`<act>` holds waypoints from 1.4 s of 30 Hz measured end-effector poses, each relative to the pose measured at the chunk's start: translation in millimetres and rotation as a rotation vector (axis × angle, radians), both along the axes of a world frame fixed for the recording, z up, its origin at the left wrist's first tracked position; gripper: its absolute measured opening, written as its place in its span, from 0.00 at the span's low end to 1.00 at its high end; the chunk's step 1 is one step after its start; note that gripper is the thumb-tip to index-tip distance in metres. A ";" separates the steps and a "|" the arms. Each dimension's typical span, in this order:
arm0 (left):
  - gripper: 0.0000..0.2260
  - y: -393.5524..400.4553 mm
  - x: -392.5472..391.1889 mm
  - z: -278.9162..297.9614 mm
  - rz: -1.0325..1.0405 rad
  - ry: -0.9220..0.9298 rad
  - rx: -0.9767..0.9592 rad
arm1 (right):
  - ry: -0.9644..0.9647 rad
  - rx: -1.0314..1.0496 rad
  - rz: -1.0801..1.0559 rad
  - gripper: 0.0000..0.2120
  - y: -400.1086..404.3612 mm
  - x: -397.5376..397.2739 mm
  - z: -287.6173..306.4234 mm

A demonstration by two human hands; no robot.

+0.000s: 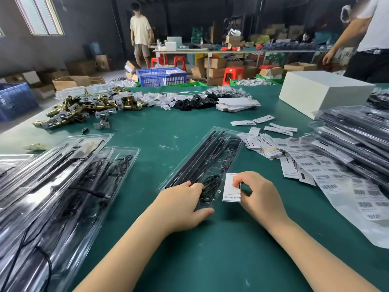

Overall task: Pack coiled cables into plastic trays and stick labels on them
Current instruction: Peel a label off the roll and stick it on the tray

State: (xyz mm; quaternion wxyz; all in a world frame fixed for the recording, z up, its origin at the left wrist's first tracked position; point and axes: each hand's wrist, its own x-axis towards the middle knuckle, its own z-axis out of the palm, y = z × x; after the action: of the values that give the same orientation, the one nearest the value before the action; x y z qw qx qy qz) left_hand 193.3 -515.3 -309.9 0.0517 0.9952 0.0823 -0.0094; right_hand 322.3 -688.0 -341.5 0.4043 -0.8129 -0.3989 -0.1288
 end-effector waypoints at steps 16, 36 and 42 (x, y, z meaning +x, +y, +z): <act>0.20 -3.4 -1.8 4.8 -0.019 -0.025 0.048 | -0.213 -0.079 0.104 0.09 7.6 -11.7 -0.9; 0.17 24.4 7.8 8.9 0.063 -0.056 -0.329 | -0.578 0.050 0.235 0.07 -1.1 -17.2 0.9; 0.17 32.4 11.1 6.2 0.082 -0.055 -0.441 | -0.632 -0.034 0.225 0.01 5.6 -13.3 -0.6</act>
State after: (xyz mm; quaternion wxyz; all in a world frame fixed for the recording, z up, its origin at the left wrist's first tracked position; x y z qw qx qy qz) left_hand 204.4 -482.9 -303.7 0.2704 0.9556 0.1173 0.0021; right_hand 309.0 -682.4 -342.1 0.2586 -0.6905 -0.5936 -0.3223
